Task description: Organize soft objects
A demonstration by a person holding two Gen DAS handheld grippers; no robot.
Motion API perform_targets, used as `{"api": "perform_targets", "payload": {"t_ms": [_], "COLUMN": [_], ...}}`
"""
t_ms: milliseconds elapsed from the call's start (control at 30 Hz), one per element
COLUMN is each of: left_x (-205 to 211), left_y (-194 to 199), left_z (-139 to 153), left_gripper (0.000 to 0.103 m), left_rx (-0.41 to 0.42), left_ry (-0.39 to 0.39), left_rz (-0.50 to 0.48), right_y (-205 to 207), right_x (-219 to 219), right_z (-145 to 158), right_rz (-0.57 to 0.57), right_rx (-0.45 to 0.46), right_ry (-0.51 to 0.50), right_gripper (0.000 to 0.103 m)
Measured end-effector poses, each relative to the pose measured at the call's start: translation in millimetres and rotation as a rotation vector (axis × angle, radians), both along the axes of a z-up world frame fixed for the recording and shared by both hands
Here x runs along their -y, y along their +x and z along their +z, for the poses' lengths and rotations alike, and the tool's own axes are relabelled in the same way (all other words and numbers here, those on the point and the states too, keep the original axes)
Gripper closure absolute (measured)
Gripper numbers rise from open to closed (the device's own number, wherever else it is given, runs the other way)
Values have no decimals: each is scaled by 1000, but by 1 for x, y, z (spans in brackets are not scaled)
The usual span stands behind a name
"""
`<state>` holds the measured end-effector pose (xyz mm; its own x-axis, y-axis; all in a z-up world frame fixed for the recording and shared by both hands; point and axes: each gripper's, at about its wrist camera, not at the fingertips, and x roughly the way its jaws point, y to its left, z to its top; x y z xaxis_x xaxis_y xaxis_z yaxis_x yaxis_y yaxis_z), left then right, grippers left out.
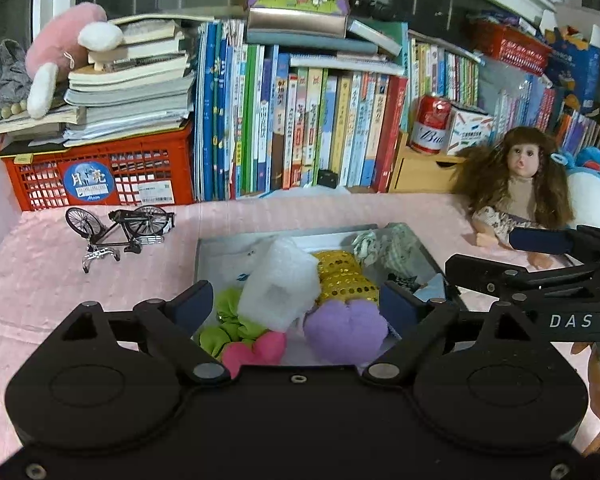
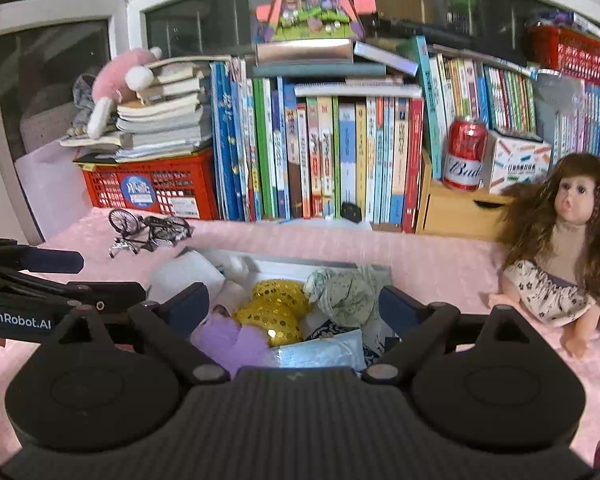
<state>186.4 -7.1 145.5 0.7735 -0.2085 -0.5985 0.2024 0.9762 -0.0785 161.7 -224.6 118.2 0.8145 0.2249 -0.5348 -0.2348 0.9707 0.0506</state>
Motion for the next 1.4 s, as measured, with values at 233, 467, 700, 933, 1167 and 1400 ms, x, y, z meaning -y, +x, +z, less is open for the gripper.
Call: {"api": "perform_targets", "payload": {"t_ms": [233, 467, 700, 933, 1167, 1400], "left_x": [-6, -8, -7, -10, -12, -16], "left_y": [-30, -62, -89, -109, -129, -156], "left_z": [6, 5, -2, -18, -33, -46], "left_gripper": [11, 9, 7, 6, 6, 5], "left_rx": [51, 103, 154, 149, 162, 204], "left_ry": [-34, -39, -27, -56, -51, -47], "left_rz": [-9, -13, -8, 21, 46, 101], "right_y": [-34, -68, -91, -113, -129, -152], "right_x": [-3, -10, -9, -9, -9, -11], "right_z": [10, 12, 4, -8, -21, -39], "right_rz": [29, 38, 29, -4, -25, -58], "right_rx": [90, 172, 209, 257, 284, 310], "right_ry": [3, -34, -27, -41, -44, -52], "right_gripper": [2, 0, 0, 0, 0, 0]}}
